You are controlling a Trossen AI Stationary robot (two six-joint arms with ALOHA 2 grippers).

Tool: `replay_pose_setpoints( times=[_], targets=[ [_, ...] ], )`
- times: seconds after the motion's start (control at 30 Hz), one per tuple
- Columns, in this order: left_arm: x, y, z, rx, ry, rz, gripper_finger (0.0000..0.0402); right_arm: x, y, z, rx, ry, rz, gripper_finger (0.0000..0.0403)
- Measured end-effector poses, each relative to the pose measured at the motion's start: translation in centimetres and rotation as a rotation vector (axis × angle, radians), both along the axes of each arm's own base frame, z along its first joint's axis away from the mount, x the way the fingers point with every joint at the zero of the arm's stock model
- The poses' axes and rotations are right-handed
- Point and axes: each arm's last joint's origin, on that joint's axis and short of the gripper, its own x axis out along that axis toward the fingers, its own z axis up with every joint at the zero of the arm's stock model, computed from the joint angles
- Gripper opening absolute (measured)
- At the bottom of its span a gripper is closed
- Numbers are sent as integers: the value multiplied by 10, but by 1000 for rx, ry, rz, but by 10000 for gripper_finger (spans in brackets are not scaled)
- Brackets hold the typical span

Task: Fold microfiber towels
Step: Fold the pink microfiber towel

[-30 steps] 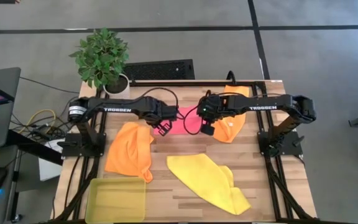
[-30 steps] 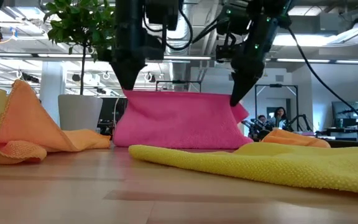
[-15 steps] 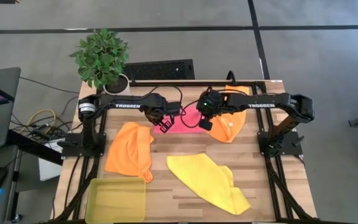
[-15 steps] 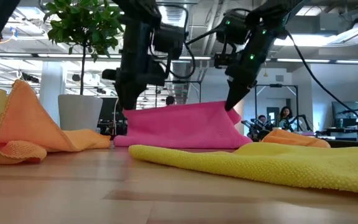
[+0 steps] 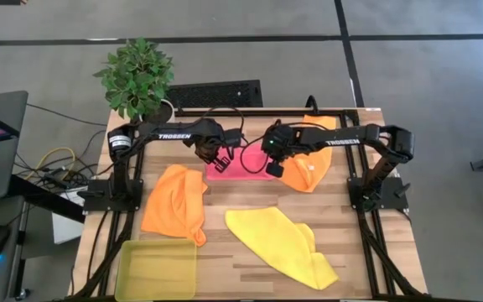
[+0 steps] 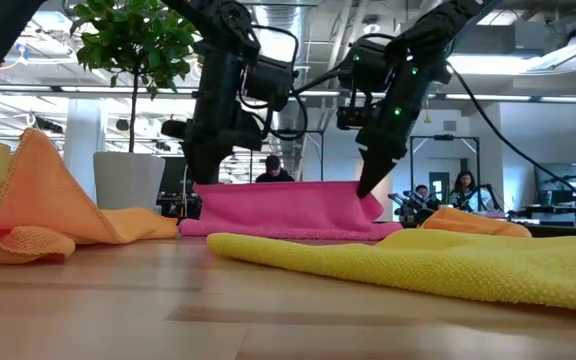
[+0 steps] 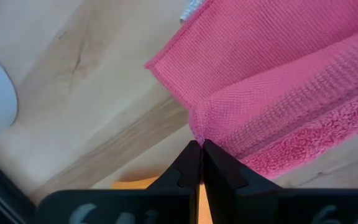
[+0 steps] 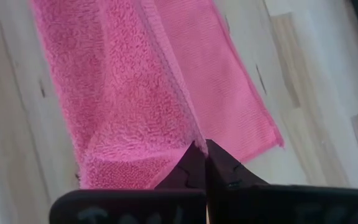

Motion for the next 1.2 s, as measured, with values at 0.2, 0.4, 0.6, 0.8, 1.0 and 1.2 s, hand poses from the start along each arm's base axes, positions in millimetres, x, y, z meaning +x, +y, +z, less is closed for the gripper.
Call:
replay_pose_setpoints(
  times=[0.2, 0.4, 0.6, 0.8, 1.0, 1.2],
  targets=[
    [0, 2, 0, 4, -8, 38, 0, -1, -2, 0, -18, 11, 32, 34],
    [-1, 4, 0, 36, 2, 35, 6, 0, -3, 1, -48, 13, 84, 80],
    [-1, 5, 0, 62, 10, 32, 57, 2, -5, 2, -91, 0, 66, 148],
    [-1, 7, 0, 61, 8, 22, 113, 5, -6, 11, -99, 13, 61, 225],
    [-1, 6, 6, -25, -22, -86, 127, 8, -2, 28, 9, 19, 172, 245],
    [-7, -7, 34, -1, -100, -145, 126, 3, 23, 28, 167, 92, 494, 244]
  ],
)
